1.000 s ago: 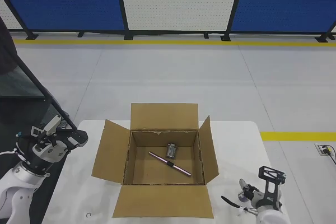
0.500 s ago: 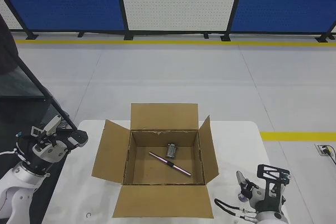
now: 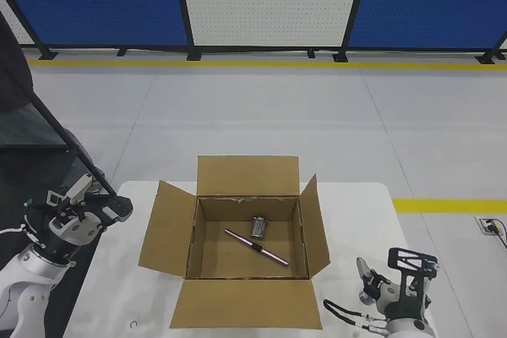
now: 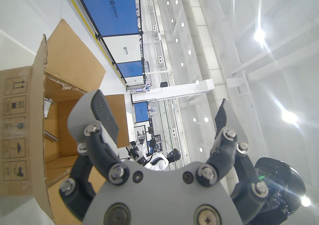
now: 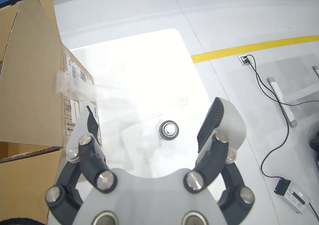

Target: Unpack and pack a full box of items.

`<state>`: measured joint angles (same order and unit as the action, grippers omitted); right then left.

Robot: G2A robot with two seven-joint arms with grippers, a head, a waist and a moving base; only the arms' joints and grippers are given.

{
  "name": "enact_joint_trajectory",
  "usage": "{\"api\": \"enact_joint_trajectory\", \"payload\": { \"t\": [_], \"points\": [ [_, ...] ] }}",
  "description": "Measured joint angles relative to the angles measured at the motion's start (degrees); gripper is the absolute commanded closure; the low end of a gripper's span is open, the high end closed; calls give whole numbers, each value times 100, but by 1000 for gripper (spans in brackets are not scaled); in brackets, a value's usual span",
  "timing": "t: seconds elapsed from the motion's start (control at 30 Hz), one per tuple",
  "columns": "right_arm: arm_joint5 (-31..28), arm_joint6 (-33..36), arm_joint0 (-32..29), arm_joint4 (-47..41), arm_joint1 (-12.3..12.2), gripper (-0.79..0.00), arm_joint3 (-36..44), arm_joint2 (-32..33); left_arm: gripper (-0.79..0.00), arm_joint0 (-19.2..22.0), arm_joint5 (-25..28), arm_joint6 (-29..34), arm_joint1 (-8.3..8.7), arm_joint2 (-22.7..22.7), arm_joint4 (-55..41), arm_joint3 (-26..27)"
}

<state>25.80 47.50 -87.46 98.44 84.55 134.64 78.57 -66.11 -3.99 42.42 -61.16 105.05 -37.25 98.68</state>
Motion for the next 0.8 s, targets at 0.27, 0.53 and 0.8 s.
{"api": "enact_joint_trajectory", "payload": {
  "t": [0.27,0.53,0.8],
  "points": [
    [-279,-688,915,-161,69,-785,0,-513,-785,-242,108,-248,-12,65,-345,200],
    [-618,529,2122,493,222,-785,0,-1703,-785,-423,236,-404,-22,149,-501,312],
    [-591,1198,3067,493,467,-785,-908,-2594,-785,-421,234,-402,-22,147,-498,311]
  ]
}}
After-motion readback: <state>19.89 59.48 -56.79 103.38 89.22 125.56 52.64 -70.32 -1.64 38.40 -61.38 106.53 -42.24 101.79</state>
